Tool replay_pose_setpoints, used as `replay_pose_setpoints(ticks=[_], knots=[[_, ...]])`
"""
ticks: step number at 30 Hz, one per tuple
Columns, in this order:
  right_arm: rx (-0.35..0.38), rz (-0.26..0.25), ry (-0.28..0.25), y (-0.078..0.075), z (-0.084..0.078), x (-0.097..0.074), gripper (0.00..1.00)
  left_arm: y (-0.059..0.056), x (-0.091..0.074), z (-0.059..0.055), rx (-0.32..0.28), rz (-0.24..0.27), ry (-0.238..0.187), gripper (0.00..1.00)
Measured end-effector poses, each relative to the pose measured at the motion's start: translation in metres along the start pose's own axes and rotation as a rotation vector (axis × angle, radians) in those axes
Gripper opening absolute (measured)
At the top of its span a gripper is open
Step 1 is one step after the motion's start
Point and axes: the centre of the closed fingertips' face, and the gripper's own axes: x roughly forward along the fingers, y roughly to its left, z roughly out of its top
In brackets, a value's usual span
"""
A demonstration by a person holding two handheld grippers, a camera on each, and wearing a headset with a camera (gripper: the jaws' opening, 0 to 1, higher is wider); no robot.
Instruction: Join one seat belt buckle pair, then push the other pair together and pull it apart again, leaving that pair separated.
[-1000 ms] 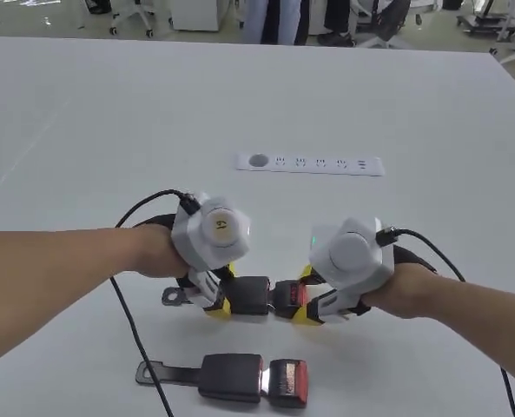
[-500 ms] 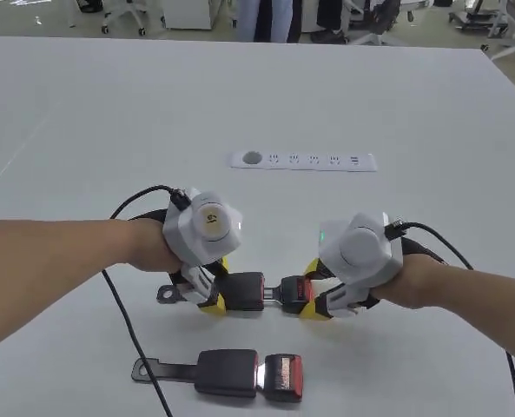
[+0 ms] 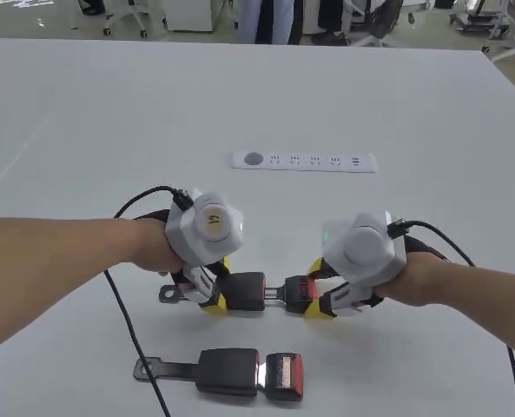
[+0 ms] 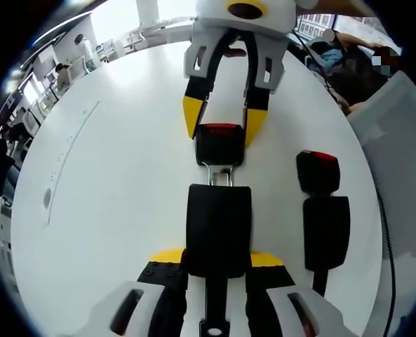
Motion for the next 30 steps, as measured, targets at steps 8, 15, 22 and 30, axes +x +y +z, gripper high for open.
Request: replay_pose_setpoints(ticks=[8, 15, 22, 30], knots=[[-0.003, 0.006, 0.018, 0.001, -0.008, -0.004, 0.30, -0.002, -0.001, 0.002, 0.003, 0.000, -0.005, 0.32], [-0.004, 0.007, 0.028, 0.000, -0.014, -0.008, 0.30, -0.002, 0.000, 0.001, 0.006, 0.000, -0.006, 0.32], [-0.003, 0.006, 0.039, 0.000, -0.021, -0.014, 0.30, -0.001, 0.000, 0.000, 0.013, -0.004, -0.004, 0.32], [0.006, 0.004, 0.055, -0.002, -0.032, -0.021, 0.30, -0.002, 0.000, 0.001, 0.015, -0.004, -0.003, 0.32]])
